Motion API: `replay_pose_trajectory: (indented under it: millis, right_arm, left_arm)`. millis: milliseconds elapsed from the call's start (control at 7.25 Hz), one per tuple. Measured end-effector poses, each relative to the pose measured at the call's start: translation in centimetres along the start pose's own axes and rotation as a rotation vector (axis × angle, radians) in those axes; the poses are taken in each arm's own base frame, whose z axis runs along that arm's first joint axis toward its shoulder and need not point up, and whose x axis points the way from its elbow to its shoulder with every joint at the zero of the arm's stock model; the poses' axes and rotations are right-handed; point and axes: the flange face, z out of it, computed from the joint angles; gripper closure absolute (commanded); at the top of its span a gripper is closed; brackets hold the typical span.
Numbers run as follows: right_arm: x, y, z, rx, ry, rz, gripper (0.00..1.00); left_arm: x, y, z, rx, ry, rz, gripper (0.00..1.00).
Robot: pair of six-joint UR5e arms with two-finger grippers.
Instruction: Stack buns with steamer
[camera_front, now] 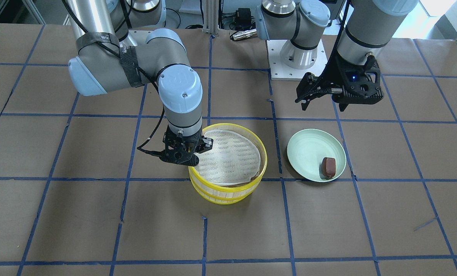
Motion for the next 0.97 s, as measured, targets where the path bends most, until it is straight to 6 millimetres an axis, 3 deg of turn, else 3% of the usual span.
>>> replay_pose_trajectory:
  millis: [966]
  right_arm:
    - [0.19,0.37,0.63,-0.043,0.023,-0.044,0.94]
  left_arm:
    - [0.03,0.03,0.06,-0.003,-0.001,0.005,0.0]
